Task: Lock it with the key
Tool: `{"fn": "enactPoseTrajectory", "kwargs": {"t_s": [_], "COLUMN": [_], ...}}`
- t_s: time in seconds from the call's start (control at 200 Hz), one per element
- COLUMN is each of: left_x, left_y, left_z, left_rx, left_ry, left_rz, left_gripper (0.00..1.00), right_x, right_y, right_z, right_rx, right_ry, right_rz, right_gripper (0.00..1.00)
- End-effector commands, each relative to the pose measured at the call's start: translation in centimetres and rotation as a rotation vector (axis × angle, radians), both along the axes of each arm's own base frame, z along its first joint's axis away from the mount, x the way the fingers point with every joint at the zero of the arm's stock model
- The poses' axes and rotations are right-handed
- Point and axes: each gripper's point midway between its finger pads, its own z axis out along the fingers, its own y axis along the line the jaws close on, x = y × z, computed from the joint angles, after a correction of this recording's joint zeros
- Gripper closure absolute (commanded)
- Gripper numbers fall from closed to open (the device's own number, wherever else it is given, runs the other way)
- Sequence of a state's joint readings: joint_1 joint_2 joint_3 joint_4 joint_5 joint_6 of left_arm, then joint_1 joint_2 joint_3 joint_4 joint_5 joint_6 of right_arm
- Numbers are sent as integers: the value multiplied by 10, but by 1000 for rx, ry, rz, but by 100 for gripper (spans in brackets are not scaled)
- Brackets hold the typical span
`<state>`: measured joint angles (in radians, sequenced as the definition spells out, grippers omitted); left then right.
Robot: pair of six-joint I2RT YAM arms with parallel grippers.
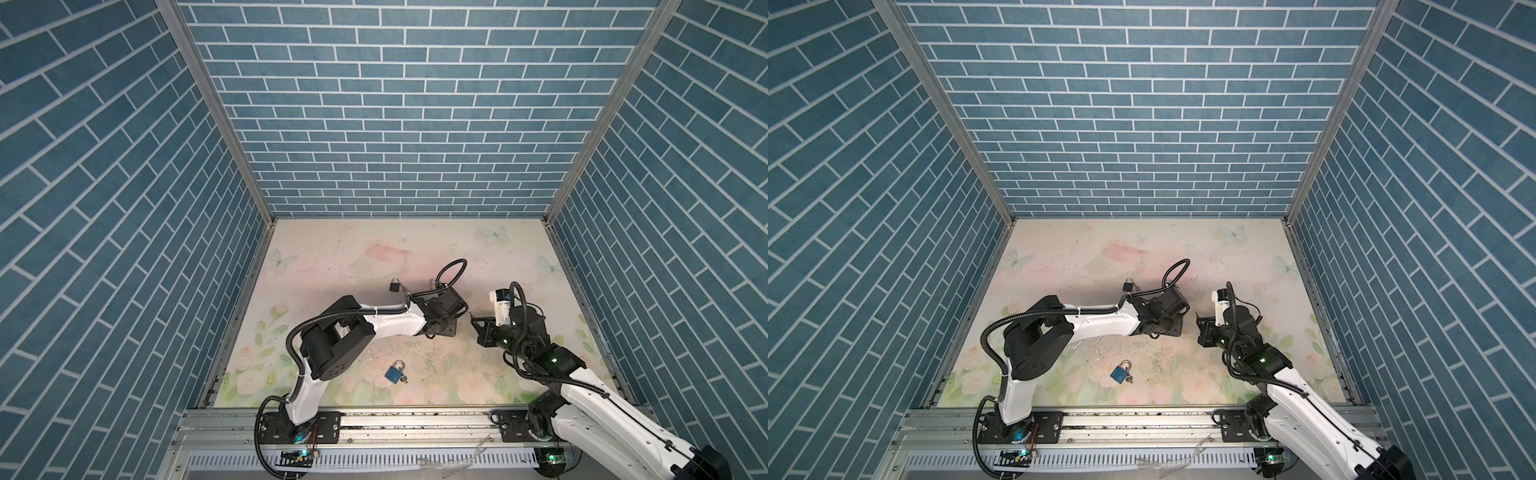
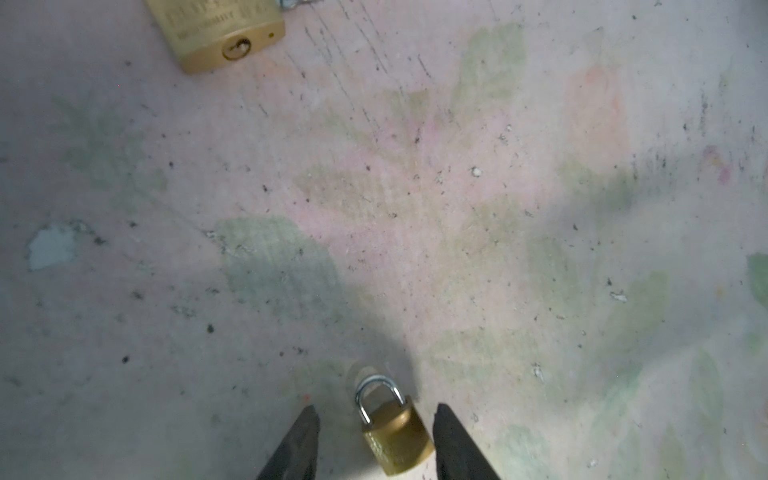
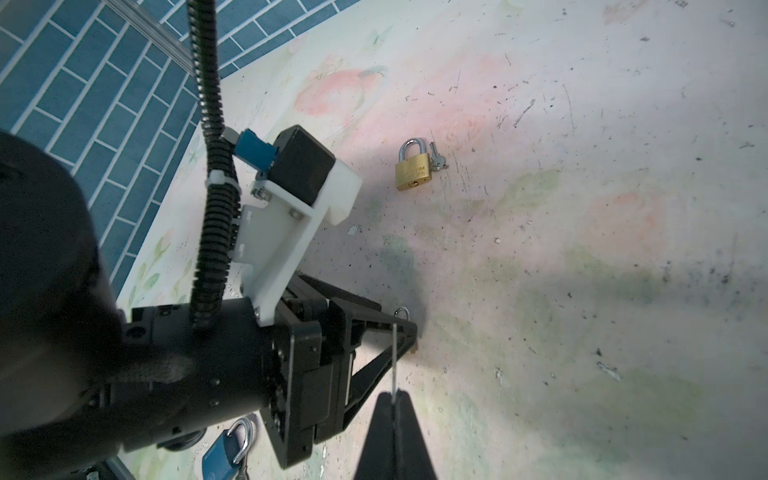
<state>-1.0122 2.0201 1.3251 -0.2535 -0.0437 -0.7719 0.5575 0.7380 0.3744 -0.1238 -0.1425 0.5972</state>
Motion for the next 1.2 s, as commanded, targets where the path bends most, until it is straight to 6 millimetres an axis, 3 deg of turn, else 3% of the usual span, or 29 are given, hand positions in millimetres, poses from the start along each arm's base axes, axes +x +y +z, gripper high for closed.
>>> {"fn": "enactPoseTrajectory", "kwargs": {"t_s": [0.0,0.16,0.345,0.565,0.715,0.84,1.195], "left_x": [13,42,71,74,65,57,55], "left_y": [9,37,93,174,218,238,251], "left_z": [27,75,136,178,180,175,170], "left_rx": [-27,-33,-54,-122,-129,-130,-142], "left_ry": [-68,-211,-380,-551,-610,-616,-610], "left_rz": [24,85,178,286,350,383,418], "left_gripper": [52,52,51,47,45,44,44], "right_x": [-2,-1,0,3,8,11,18], "right_y": [1,1,4,18,29,36,34], "right_z": [-4,-8,-26,-54,-72,-83,-99], "right_rx": [11,35,68,83,71,65,13], "right_ry": [24,50,142,258,330,370,400], "right_rz": [10,14,45,126,182,218,208], "right_gripper": [100,100,100,100,100,100,100]}}
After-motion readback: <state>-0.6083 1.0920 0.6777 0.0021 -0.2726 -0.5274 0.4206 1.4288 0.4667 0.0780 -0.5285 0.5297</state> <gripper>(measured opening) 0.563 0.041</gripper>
